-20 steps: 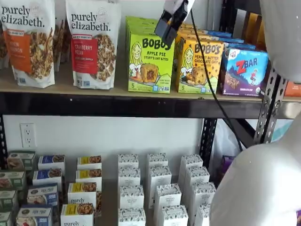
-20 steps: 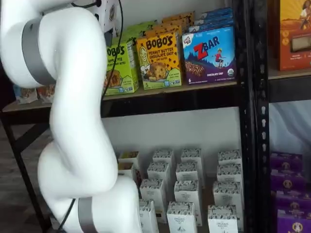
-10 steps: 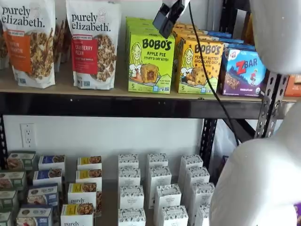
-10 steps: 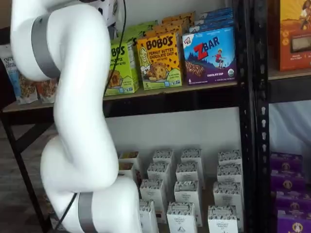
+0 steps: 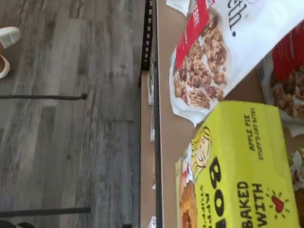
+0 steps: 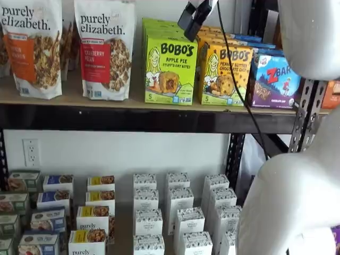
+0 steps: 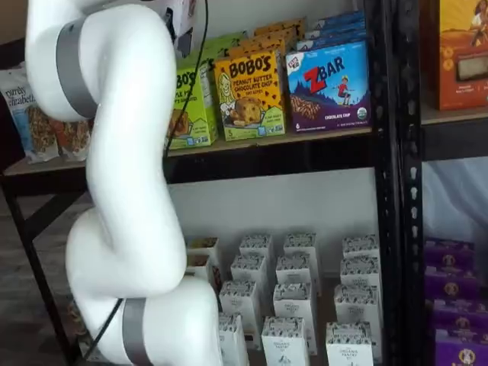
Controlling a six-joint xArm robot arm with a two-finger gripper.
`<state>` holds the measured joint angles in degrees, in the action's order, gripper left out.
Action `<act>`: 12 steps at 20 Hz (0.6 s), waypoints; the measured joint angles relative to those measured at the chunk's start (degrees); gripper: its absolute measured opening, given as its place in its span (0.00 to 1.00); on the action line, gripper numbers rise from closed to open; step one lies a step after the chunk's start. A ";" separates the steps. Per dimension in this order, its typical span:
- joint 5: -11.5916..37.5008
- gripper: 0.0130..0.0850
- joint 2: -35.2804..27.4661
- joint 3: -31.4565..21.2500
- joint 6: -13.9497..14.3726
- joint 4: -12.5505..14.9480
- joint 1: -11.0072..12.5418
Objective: Pick the green box on the top shelf, the fourth from the left
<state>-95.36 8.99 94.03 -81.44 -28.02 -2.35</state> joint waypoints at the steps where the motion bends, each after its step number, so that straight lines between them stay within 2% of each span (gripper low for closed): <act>1: 0.14 1.00 -0.05 -0.03 -0.09 0.06 0.04; 12: 3.67 1.00 -1.35 -1.39 -0.64 2.79 -1.13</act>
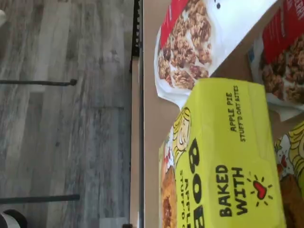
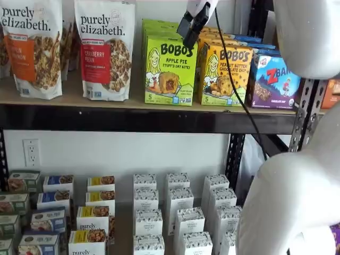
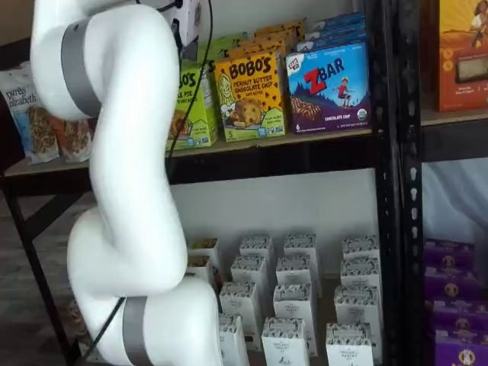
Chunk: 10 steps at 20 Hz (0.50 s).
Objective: Pick the green box on the top shelf, the fourth from the left
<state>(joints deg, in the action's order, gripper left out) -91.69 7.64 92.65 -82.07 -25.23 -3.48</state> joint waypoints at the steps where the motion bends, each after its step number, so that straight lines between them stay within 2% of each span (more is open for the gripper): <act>1: 0.40 1.00 0.04 -0.28 0.01 0.20 -0.16; 10: 2.21 1.00 0.05 -2.02 0.85 3.63 -2.23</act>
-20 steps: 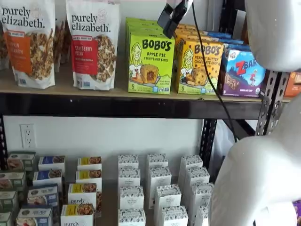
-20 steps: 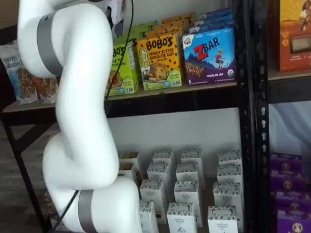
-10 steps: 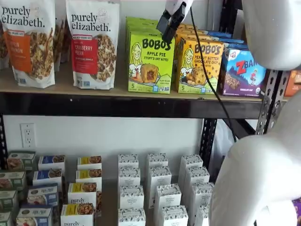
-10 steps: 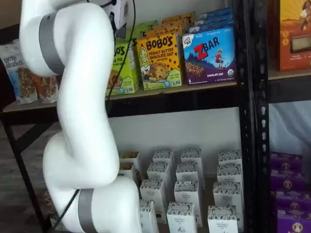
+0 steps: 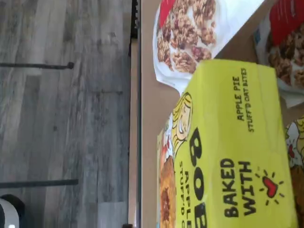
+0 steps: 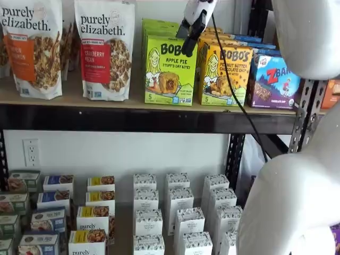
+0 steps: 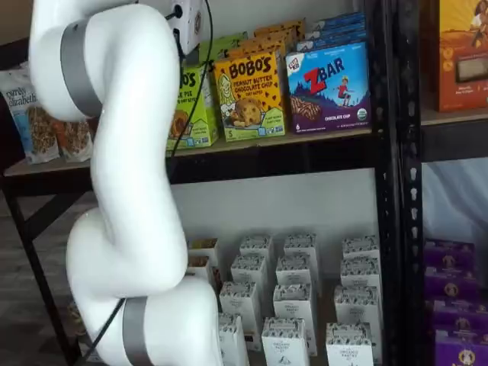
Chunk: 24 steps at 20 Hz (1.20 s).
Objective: Pick the green box on the top shelf, the fourth from the left
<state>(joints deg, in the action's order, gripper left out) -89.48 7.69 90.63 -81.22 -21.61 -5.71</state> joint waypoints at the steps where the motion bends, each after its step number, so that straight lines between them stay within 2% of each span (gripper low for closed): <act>1: 0.31 1.00 0.10 -0.32 0.17 0.46 -0.32; 9: 1.11 1.00 -0.08 -1.04 1.25 2.47 -1.96; 14: 1.27 1.00 -0.47 -0.98 1.67 4.65 -2.68; 24: 3.20 1.00 -0.08 -2.61 1.75 5.98 -3.16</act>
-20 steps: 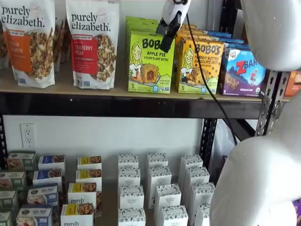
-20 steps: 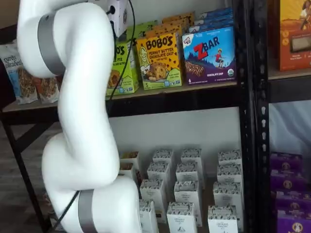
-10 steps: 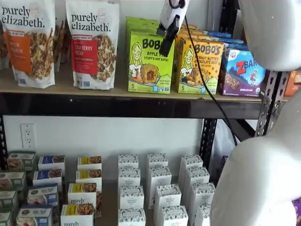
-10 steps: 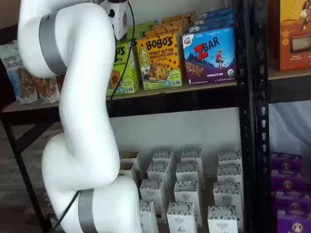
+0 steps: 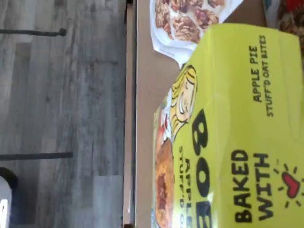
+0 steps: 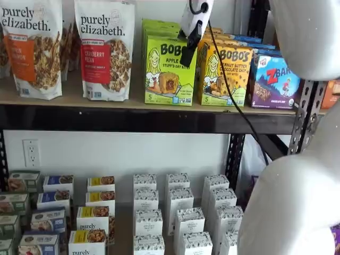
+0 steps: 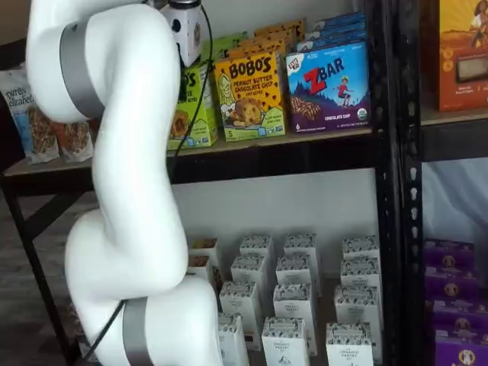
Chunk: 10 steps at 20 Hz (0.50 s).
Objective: Pick the green box on the top shelf, the fourth from the left
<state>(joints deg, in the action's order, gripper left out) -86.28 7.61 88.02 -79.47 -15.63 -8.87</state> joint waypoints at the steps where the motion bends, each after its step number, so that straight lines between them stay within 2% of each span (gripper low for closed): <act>1: 0.29 0.94 0.14 -0.28 -0.07 -0.22 0.03; 2: 0.58 0.89 0.27 -0.51 -0.09 -0.30 0.05; 5: 0.88 0.83 0.50 -0.86 -0.14 -0.42 0.07; 7: 0.78 0.72 0.52 -0.84 -0.17 -0.48 0.11; 10: 0.84 0.67 0.64 -0.90 -0.19 -0.44 0.15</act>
<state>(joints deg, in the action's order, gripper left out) -85.44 8.25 87.12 -79.66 -16.07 -8.72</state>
